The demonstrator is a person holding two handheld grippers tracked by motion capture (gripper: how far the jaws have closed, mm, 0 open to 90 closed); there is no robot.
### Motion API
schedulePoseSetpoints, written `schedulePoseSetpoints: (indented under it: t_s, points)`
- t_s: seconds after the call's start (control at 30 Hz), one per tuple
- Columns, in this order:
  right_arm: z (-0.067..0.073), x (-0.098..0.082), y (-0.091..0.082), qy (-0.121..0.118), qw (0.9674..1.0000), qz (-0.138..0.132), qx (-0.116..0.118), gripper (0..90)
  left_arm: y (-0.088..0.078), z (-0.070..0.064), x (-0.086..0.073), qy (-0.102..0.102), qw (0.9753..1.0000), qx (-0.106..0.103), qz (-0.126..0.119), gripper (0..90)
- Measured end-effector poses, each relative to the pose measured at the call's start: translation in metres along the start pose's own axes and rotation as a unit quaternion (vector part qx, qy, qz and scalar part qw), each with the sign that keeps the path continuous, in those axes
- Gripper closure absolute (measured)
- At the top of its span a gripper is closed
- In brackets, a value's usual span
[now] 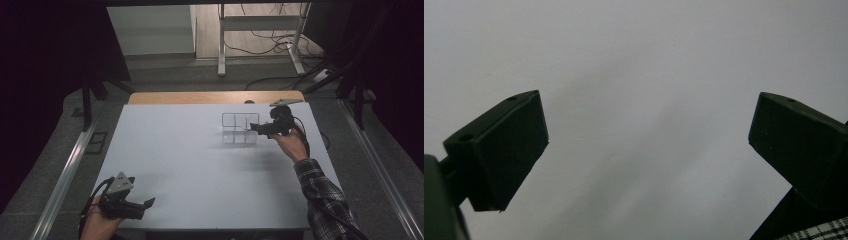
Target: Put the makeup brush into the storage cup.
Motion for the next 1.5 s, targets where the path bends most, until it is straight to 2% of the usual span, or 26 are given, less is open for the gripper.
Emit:
schedulePoseSetpoints:
  t_s: [0.33, 0.6, 1.2, 1.5]
  points:
    - [0.009, -0.001, -0.003, -0.005, 1.0000, 0.006, 0.004, 0.0, 0.000, 0.000, 0.000, 0.003, 1.0000, 0.001, 0.002, 3.0]
    - [0.010, -0.005, -0.005, -0.006, 0.9999, 0.012, 0.009, 0.0, 0.000, 0.000, 0.000, 0.004, 1.0000, 0.001, 0.002, 2.9]
    - [0.018, -0.010, -0.018, -0.010, 0.9996, 0.015, 0.021, 0.0, -0.002, 0.007, -0.002, -0.019, 0.9998, 0.006, -0.005, 2.2]
    - [0.021, -0.013, -0.024, -0.019, 0.9995, 0.019, 0.017, 0.0, -0.002, 0.008, -0.003, -0.023, 0.9997, 0.005, -0.005, 2.2]
Point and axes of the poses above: each handheld gripper's, and its own axes: y roughly forward along the jaws, x roughly out of its top, z roughly to its left, the point moved 7 cm from there along y, roughly forward along the jaws
